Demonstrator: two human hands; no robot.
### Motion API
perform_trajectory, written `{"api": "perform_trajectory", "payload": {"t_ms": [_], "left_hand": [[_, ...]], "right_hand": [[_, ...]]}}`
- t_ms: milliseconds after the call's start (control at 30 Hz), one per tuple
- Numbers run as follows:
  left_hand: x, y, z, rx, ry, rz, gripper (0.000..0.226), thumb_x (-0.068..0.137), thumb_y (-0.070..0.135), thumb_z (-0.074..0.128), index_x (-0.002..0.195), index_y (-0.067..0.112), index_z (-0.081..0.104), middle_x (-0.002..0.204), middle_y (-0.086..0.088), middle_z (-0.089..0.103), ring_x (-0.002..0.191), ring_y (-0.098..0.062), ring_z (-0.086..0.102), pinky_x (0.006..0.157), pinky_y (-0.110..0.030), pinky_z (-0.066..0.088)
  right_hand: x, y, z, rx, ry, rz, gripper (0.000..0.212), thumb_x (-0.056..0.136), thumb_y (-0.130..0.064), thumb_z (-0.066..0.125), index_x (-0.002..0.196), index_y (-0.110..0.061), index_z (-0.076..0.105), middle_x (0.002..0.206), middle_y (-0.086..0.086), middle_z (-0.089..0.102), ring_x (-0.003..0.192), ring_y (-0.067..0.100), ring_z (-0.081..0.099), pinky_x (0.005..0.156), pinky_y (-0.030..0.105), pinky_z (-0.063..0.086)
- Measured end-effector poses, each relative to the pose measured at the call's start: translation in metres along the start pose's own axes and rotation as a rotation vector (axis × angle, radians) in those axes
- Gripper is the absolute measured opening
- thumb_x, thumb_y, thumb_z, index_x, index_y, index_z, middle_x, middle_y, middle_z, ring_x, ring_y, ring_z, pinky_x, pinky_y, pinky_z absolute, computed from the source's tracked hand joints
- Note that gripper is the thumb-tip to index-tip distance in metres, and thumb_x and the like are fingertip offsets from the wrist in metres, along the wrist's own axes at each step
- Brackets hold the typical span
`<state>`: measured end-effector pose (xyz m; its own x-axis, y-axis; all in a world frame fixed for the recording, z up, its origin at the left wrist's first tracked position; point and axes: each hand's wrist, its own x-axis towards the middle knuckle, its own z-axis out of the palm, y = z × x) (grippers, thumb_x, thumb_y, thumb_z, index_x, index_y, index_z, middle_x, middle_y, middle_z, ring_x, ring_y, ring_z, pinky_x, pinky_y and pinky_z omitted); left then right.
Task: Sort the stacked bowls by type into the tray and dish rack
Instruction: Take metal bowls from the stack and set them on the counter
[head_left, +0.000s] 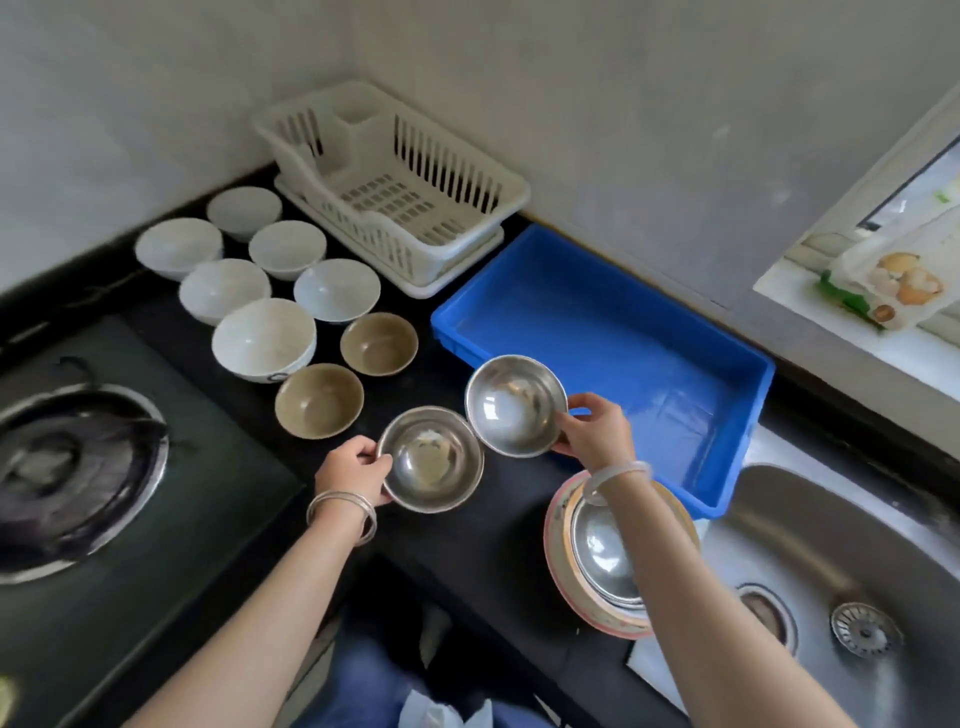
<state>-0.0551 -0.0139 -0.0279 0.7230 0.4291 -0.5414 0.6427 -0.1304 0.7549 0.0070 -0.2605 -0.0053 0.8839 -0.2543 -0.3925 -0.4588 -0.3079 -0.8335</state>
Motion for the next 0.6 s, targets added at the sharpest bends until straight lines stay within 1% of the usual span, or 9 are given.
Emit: {"api": "perform_trajectory", "payload": {"t_ms": [67, 133, 167, 267, 367, 400, 500, 533, 600], "left_hand": [[0.008, -0.01, -0.009, -0.016, 0.029, -0.04, 0.018, 0.081, 0.004, 0.062, 0.067, 0.014, 0.055, 0.08, -0.015, 0.064, 0.079, -0.03, 0.064, 0.063, -0.038, 0.059], [0.015, -0.018, -0.017, -0.015, 0.05, -0.069, 0.02, 0.081, 0.004, 0.061, 0.066, 0.015, 0.055, 0.079, -0.015, 0.063, 0.079, -0.031, 0.063, 0.065, -0.04, 0.059], [0.019, -0.021, -0.02, -0.012, 0.058, -0.08, 0.021, 0.081, 0.004, 0.061, 0.065, 0.015, 0.054, 0.078, -0.015, 0.063, 0.078, -0.031, 0.063, 0.066, -0.042, 0.059], [0.028, -0.028, -0.026, 0.014, 0.072, -0.106, 0.02, 0.081, 0.006, 0.062, 0.065, 0.015, 0.054, 0.077, -0.014, 0.062, 0.074, -0.03, 0.062, 0.066, -0.042, 0.059], [0.037, -0.031, -0.03, 0.018, 0.074, -0.12, 0.021, 0.081, 0.006, 0.061, 0.064, 0.016, 0.053, 0.076, -0.013, 0.061, 0.074, -0.031, 0.061, 0.065, -0.041, 0.059], [0.039, -0.031, -0.031, 0.017, 0.074, -0.126, 0.021, 0.081, 0.006, 0.06, 0.064, 0.016, 0.053, 0.075, -0.013, 0.06, 0.072, -0.03, 0.061, 0.064, -0.039, 0.059], [0.044, -0.033, -0.033, 0.02, 0.067, -0.145, 0.02, 0.082, 0.008, 0.059, 0.065, 0.017, 0.054, 0.074, -0.011, 0.061, 0.067, -0.026, 0.062, 0.059, -0.033, 0.058], [0.046, -0.033, -0.033, 0.017, 0.064, -0.151, 0.019, 0.083, 0.008, 0.058, 0.066, 0.017, 0.054, 0.075, -0.01, 0.061, 0.066, -0.025, 0.062, 0.058, -0.031, 0.057], [0.048, -0.032, -0.033, 0.01, 0.06, -0.157, 0.019, 0.083, 0.008, 0.058, 0.067, 0.017, 0.054, 0.075, -0.011, 0.061, 0.068, -0.026, 0.062, 0.059, -0.032, 0.058]], "right_hand": [[0.009, -0.001, 0.026, -0.009, -0.024, 0.014, 0.008, 0.082, -0.005, 0.059, 0.089, -0.008, 0.062, 0.098, 0.018, 0.064, 0.067, 0.025, 0.068, 0.054, 0.026, 0.058], [0.017, -0.001, 0.05, -0.016, -0.041, 0.033, 0.009, 0.082, -0.005, 0.058, 0.09, -0.01, 0.062, 0.095, 0.015, 0.064, 0.064, 0.021, 0.067, 0.045, 0.019, 0.054], [0.021, -0.001, 0.061, -0.023, -0.053, 0.049, 0.01, 0.082, -0.005, 0.058, 0.09, -0.01, 0.062, 0.092, 0.015, 0.065, 0.063, 0.02, 0.067, 0.044, 0.019, 0.054], [0.033, 0.002, 0.085, -0.022, -0.084, 0.12, 0.011, 0.083, -0.005, 0.059, 0.093, -0.01, 0.062, 0.084, 0.011, 0.067, 0.064, 0.019, 0.068, 0.051, 0.024, 0.057], [0.042, 0.002, 0.101, -0.005, -0.067, 0.177, 0.01, 0.083, -0.004, 0.059, 0.086, -0.014, 0.059, 0.078, 0.005, 0.062, 0.06, 0.015, 0.065, 0.049, 0.023, 0.057], [0.043, 0.002, 0.105, -0.008, -0.065, 0.191, 0.011, 0.083, -0.004, 0.059, 0.087, -0.014, 0.059, 0.077, 0.004, 0.062, 0.059, 0.014, 0.065, 0.049, 0.023, 0.056], [0.047, 0.003, 0.114, -0.009, -0.073, 0.219, 0.015, 0.084, -0.004, 0.059, 0.096, -0.014, 0.06, 0.078, 0.003, 0.062, 0.062, 0.013, 0.064, 0.042, 0.018, 0.053], [0.048, 0.004, 0.117, -0.012, -0.072, 0.222, 0.016, 0.084, -0.005, 0.06, 0.098, -0.014, 0.06, 0.079, 0.002, 0.062, 0.063, 0.012, 0.064, 0.043, 0.018, 0.053], [0.051, 0.006, 0.121, -0.018, -0.068, 0.224, 0.017, 0.085, -0.006, 0.06, 0.099, -0.016, 0.059, 0.08, 0.002, 0.062, 0.066, 0.013, 0.065, 0.049, 0.021, 0.056]]}}
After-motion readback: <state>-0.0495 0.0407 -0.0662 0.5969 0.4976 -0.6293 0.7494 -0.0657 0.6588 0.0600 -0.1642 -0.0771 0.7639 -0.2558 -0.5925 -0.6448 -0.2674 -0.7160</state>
